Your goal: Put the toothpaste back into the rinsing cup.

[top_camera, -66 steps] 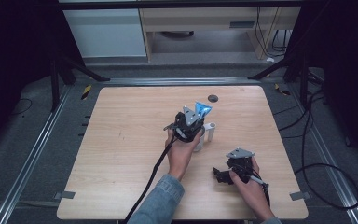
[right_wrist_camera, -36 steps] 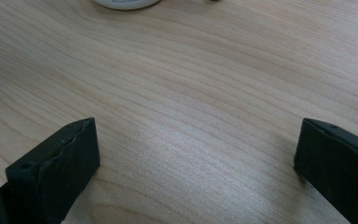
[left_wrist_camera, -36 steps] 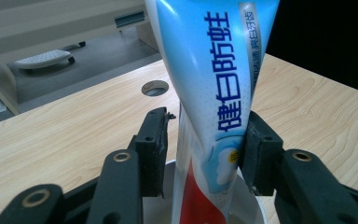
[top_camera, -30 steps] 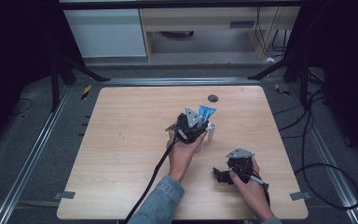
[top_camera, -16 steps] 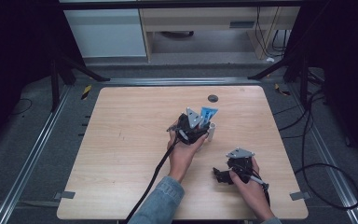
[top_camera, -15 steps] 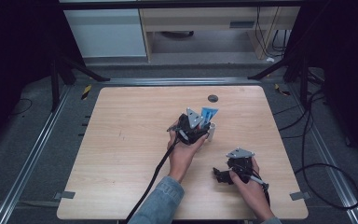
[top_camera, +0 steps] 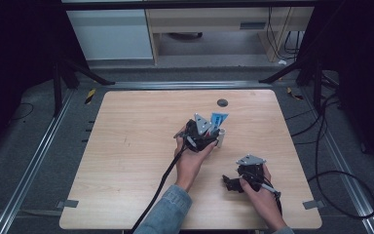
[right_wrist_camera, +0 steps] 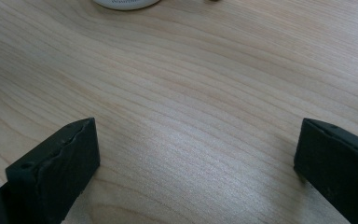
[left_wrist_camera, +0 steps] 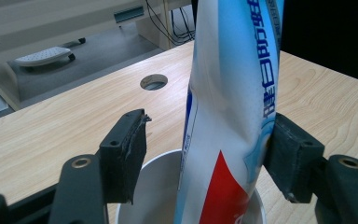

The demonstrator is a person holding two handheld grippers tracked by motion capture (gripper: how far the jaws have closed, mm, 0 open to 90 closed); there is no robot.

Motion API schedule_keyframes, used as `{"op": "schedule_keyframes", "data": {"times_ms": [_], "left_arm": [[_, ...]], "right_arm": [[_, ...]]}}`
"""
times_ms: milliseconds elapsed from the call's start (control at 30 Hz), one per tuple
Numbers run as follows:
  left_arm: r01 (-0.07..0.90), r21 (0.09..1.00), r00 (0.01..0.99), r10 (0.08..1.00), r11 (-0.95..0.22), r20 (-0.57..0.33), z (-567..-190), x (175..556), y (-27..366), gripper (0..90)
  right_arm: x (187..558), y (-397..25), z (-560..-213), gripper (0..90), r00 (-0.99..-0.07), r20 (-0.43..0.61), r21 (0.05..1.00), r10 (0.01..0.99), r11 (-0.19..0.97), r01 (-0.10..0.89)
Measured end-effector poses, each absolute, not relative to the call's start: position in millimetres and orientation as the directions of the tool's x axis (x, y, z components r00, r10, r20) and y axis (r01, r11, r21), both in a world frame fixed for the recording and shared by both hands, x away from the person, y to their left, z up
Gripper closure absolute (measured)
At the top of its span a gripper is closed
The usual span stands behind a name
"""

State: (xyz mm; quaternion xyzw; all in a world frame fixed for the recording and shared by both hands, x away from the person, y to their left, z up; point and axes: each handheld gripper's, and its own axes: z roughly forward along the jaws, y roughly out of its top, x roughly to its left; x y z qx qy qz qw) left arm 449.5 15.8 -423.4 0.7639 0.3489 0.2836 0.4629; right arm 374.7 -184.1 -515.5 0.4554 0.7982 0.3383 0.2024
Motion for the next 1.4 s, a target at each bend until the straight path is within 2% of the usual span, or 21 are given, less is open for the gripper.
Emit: {"op": "schedule_keyframes", "data": {"times_ms": [233,467,600,1400], "left_arm": [[0.268,0.908,0.597,0.795,-0.322,0.106,-421.6,447.9,16.8,30.6],[0.28,0.902,0.592,0.799,-0.329,0.108,-421.5,447.1,16.4,18.8],[0.293,0.895,0.595,0.797,-0.336,0.105,-421.0,446.0,16.2,15.1],[0.297,0.881,0.613,0.781,-0.369,0.12,-417.4,441.4,18.6,12.6]], "right_arm": [[374.7,-184.1,-515.5,0.3,-0.503,-0.015,0.724,0.864,0.356,0.59],[374.7,-184.1,-515.6,0.3,-0.503,-0.015,0.724,0.864,0.356,0.59],[374.7,-184.1,-515.5,0.3,-0.503,-0.015,0.724,0.864,0.356,0.59],[374.6,-184.0,-515.5,0.3,-0.502,-0.013,0.723,0.865,0.355,0.592]]}}
